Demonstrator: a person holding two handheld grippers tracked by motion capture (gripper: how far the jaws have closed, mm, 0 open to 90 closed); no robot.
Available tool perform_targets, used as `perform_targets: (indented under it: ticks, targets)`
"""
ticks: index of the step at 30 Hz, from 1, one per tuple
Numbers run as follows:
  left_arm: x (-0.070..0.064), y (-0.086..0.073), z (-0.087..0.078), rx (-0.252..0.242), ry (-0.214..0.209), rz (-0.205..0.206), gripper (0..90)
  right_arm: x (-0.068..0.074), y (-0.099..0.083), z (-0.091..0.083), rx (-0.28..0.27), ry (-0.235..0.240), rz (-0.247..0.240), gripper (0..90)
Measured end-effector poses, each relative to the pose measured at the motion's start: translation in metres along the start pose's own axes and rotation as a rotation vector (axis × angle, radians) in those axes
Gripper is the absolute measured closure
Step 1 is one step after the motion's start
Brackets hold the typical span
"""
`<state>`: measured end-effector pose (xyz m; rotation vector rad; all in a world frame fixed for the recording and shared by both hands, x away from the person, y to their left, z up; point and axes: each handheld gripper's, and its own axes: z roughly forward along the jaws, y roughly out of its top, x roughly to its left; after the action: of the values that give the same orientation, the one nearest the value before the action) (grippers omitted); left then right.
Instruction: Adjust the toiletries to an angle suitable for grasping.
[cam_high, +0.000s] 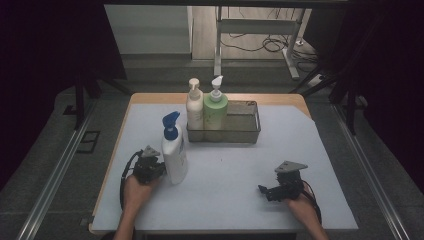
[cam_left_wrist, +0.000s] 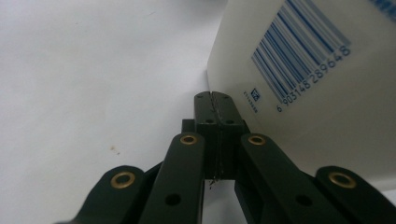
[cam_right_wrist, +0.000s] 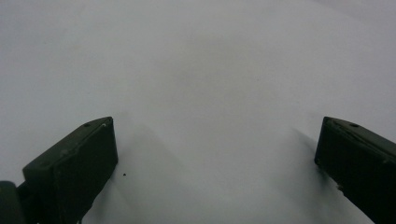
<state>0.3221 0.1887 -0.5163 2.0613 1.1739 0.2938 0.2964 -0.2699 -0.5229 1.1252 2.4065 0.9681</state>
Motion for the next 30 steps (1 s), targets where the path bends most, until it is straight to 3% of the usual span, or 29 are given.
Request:
perform_targets:
  ticks: [30]
  targets:
    - [-0.037,0.010,0.014,0.013,-0.066,0.084,89.5,0.000,0.000,0.000,0.006,0.001,0.003,0.0]
